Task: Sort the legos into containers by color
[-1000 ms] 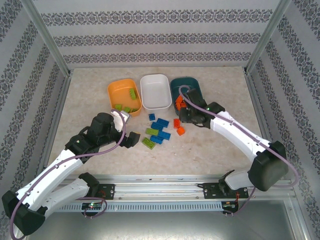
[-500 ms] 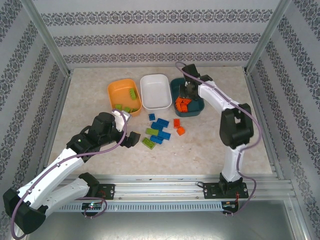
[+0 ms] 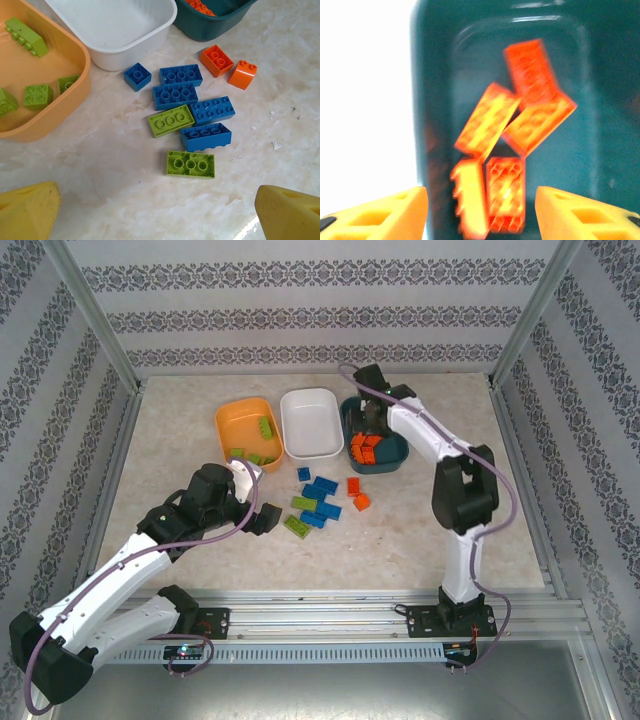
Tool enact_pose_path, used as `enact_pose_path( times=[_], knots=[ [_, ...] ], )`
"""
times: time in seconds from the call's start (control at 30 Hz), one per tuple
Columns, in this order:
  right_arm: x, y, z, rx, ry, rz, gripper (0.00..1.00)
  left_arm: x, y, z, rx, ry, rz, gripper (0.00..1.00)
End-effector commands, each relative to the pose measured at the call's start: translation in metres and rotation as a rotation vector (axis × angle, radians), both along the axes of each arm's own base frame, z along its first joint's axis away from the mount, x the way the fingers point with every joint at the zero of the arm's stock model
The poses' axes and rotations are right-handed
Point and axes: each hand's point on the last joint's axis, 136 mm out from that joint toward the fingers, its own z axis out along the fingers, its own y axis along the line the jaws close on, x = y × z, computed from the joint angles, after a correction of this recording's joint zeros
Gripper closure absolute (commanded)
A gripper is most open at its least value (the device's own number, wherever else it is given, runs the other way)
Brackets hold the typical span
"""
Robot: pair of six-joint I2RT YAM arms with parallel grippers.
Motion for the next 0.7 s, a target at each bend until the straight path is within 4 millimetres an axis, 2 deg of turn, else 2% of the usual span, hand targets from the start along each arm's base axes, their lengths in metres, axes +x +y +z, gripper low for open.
enact_pose_path(
  times=[0.0, 0.13, 0.23, 0.37, 0.67],
  knots=[
    [-0.061, 0.055, 0.013, 0.069, -0.010, 0.117, 0.40, 0.005, 0.007, 0.022, -0.005, -0.068, 0.031, 0.00],
    [-0.119, 0.091, -0.016, 0.095, 0.083, 0.194, 0.38, 0.006, 0.021, 0.033, 0.001, -0.134, 0.090, 0.00],
    [-0.140, 0.109, -0.033, 0.061, 0.119, 0.242, 0.37, 0.007, 0.032, 0.041, 0.007, -0.177, 0.139, 0.00],
    [-0.142, 0.125, -0.049, 0.055, 0.140, 0.255, 0.35, 0.006, 0.034, 0.043, 0.004, -0.185, 0.142, 0.00],
    [-0.107, 0.140, -0.073, -0.042, 0.113, 0.257, 0.33, 0.005, 0.034, 0.042, 0.005, -0.181, 0.141, 0.00]
  ],
)
